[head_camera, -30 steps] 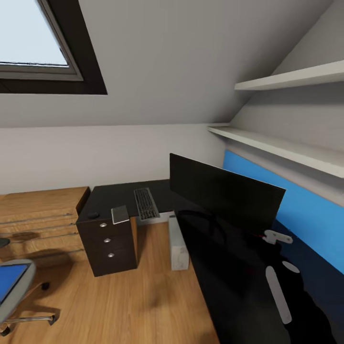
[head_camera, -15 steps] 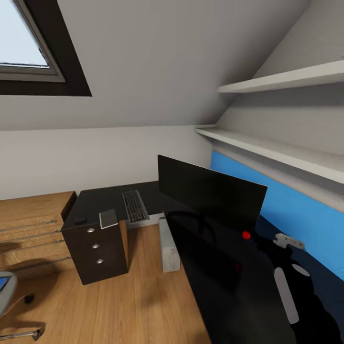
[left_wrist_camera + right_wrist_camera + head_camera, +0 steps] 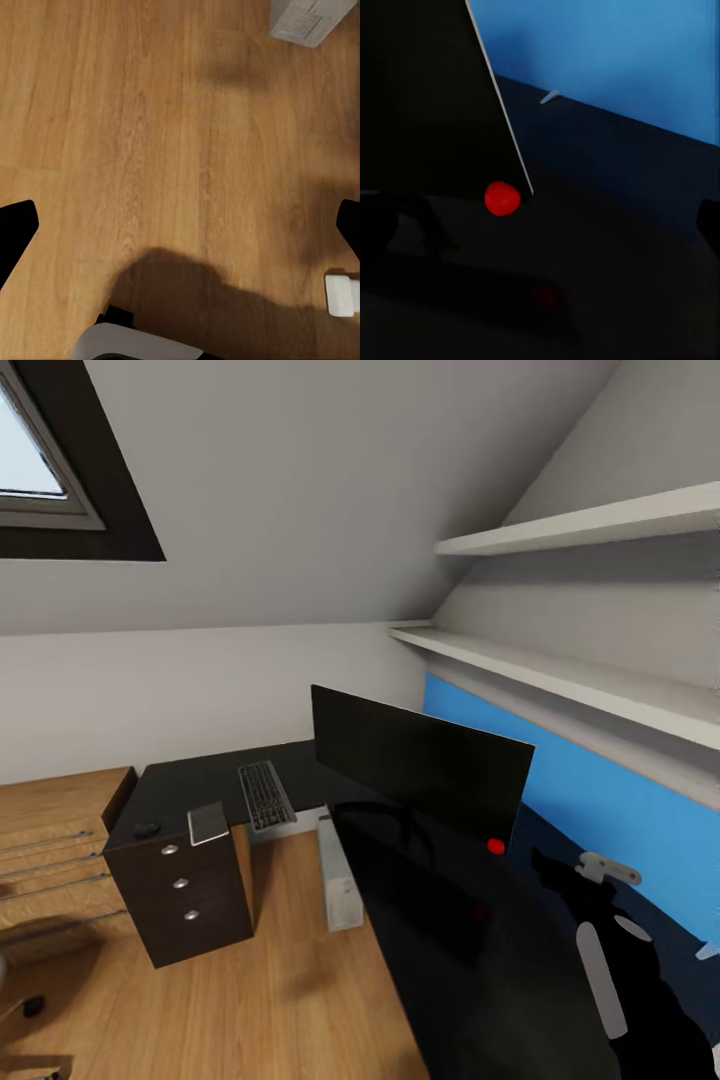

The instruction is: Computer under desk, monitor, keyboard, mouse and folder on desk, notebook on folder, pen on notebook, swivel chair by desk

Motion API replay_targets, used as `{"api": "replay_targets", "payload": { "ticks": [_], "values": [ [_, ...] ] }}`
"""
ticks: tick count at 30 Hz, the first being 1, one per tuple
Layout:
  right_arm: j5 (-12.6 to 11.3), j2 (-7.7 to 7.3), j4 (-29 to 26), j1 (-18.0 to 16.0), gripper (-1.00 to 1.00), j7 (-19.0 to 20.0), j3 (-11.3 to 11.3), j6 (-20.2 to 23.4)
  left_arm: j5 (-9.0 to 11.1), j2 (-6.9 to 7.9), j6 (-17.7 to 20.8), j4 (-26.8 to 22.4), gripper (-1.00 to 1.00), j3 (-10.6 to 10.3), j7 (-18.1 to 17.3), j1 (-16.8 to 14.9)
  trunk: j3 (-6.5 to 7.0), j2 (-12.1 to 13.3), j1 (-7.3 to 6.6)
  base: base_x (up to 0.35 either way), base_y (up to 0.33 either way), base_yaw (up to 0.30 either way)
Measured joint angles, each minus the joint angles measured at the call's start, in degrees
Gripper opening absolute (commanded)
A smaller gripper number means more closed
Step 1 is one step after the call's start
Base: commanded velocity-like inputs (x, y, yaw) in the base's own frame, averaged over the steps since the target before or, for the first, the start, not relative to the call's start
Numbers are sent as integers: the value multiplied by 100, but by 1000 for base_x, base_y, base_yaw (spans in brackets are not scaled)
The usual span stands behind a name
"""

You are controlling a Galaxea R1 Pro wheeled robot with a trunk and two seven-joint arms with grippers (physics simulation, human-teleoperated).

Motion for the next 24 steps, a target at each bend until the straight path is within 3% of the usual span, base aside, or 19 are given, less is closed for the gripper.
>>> {"api": "replay_targets", "payload": {
  "ticks": [24],
  "values": [
    [17, 7, 224, -1, 100, -2, -34, -287, 7, 1, -11, 0, 100, 0, 0, 0, 0, 0, 0, 0, 0, -10]
  ]
}}
